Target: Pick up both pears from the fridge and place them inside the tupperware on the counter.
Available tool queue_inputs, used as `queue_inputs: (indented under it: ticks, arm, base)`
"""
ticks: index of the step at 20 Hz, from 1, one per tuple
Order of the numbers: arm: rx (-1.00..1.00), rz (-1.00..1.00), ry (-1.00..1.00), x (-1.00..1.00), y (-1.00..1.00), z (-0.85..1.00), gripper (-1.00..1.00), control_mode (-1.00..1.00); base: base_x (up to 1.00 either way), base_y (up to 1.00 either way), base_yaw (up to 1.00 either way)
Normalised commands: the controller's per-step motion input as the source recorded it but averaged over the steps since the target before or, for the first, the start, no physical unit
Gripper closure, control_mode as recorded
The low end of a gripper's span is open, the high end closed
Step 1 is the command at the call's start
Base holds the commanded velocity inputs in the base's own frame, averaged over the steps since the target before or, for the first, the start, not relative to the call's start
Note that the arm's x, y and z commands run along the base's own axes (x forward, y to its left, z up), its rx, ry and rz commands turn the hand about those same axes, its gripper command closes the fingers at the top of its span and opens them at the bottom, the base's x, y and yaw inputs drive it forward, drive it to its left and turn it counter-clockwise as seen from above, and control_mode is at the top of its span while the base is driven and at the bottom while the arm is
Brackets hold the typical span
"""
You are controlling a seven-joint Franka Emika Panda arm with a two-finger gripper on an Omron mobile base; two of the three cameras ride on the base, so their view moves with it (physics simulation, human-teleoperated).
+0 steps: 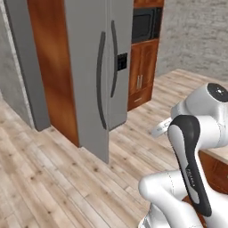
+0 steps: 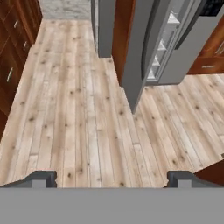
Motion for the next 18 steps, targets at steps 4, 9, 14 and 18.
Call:
queue_inputs:
  ticks: [4, 9, 14, 18]
  arm:
    - [0.00, 0.00, 0.00, 0.00, 0.00, 0.00, -1.00, 1.00]
    - [0.00, 0.00, 0.00, 0.00, 0.00, 0.00, -1.00, 1.00]
    - [0.00, 0.00, 0.00, 0.00, 0.00, 0.00, -1.00, 1.00]
    - [0.00, 0.00, 0.00, 0.00, 0.00, 0.00, -1.00, 1.00]
  base:
    - [0.44, 0.26, -0.34]
    - [0.48, 0.26, -0.35]
    - [0.51, 0.23, -0.35]
    - [0.46, 0.08, -0.36]
